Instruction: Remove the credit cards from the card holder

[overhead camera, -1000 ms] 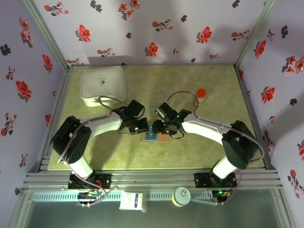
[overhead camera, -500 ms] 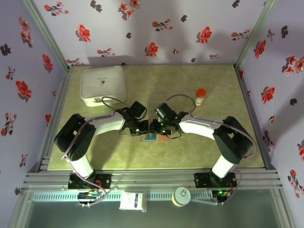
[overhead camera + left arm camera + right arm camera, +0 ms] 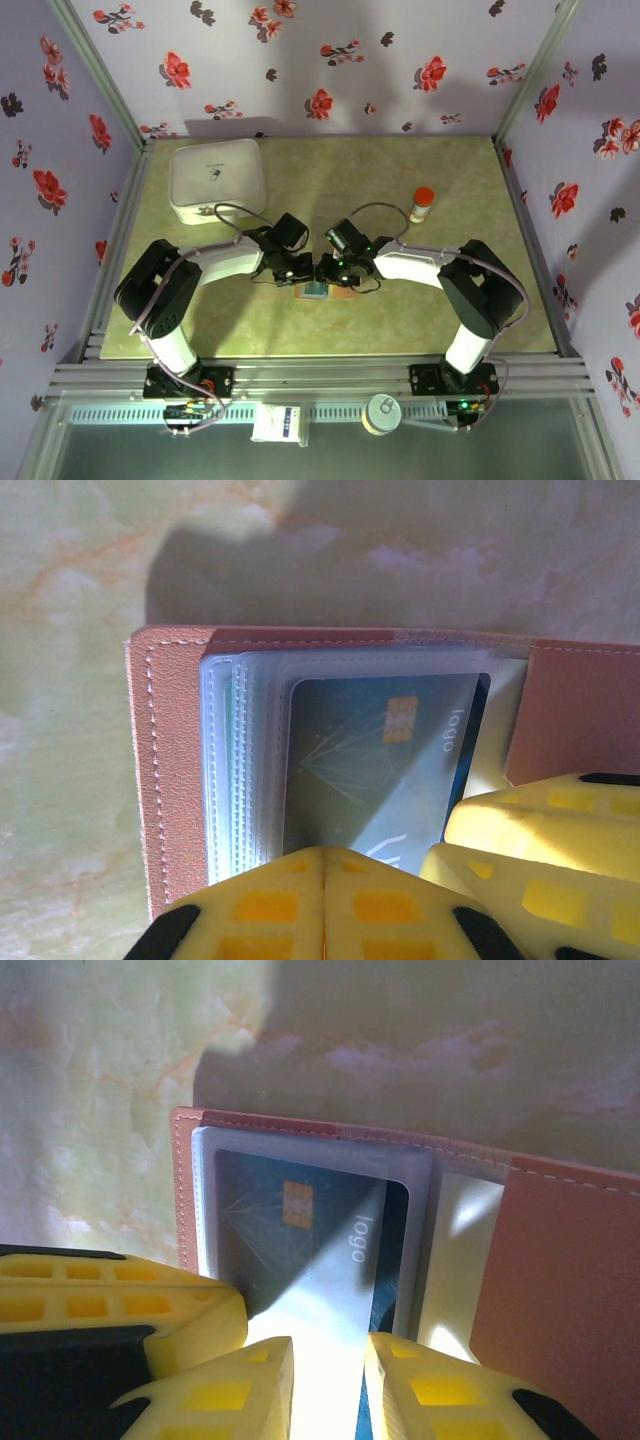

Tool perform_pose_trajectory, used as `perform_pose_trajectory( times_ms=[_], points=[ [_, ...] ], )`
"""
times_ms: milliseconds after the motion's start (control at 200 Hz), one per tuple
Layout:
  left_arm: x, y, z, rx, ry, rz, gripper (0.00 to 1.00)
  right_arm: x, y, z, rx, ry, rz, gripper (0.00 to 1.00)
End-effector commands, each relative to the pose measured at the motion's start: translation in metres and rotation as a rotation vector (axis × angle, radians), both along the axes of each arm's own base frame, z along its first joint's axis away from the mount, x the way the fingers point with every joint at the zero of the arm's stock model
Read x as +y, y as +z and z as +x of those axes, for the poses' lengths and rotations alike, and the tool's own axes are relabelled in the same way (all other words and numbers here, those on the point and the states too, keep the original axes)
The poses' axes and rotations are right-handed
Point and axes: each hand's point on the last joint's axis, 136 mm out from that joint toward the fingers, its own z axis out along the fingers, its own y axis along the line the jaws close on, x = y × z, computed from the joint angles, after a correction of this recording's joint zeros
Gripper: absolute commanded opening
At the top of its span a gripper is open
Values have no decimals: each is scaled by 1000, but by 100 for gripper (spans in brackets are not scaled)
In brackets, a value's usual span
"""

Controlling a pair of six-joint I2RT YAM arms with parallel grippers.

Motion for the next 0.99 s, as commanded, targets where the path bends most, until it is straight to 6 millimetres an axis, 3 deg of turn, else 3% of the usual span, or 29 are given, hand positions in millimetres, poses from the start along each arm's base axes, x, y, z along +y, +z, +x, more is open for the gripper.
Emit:
perform_pose_trajectory(
  times_ms=[0,580,990],
  points=[
    [9,-5,-7,4,-11,38,8,-13,-10,-3,22,-29,-51,27],
    [6,15,-3,-33,9,-11,9,-24,7,-4,-22,-26,-68,27],
    [14,-3,-4,-11,-7,70,1,-8,20,2,-66,-13,76,28]
  ],
)
